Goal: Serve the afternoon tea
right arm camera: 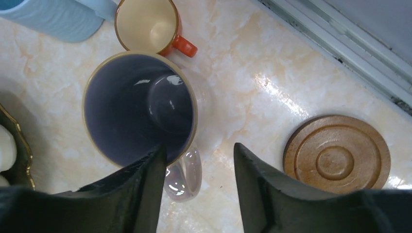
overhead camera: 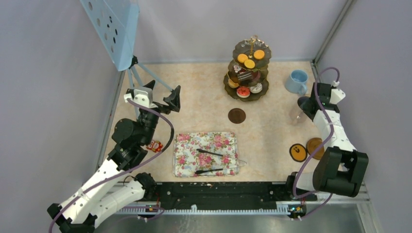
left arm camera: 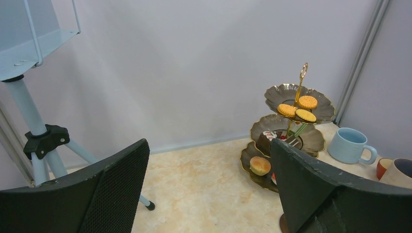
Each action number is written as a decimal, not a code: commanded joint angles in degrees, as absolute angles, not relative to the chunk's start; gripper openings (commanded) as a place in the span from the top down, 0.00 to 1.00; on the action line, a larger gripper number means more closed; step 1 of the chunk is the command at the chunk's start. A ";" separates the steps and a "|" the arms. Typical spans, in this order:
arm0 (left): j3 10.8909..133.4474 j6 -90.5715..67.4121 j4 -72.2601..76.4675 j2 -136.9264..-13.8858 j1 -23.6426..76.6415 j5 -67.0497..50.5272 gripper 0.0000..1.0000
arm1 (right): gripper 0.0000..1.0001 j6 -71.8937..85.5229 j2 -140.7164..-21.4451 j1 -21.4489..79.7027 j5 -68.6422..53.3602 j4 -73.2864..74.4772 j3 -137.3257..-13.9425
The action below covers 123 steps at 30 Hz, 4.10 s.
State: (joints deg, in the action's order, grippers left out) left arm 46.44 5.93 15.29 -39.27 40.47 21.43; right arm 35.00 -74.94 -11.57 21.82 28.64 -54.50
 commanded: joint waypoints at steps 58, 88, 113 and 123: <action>45.77 4.99 17.86 -39.32 40.51 21.25 0.01 | 1.00 18.97 -96.56 31.29 18.85 32.08 -84.16; 45.70 4.72 17.88 -40.07 40.57 20.52 0.01 | 1.00 19.02 -96.57 30.37 19.75 29.26 -80.14; 45.75 4.15 17.62 -41.13 40.53 19.68 0.01 | 0.85 18.47 -91.49 28.28 18.22 27.42 -73.65; 45.79 4.22 17.57 -41.37 40.52 19.90 0.01 | 0.64 17.69 -88.28 28.38 14.67 29.68 -77.03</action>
State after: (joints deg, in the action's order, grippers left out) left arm 45.63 4.58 15.40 -41.17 40.47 20.36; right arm 18.41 -94.00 28.69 16.78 28.88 -73.17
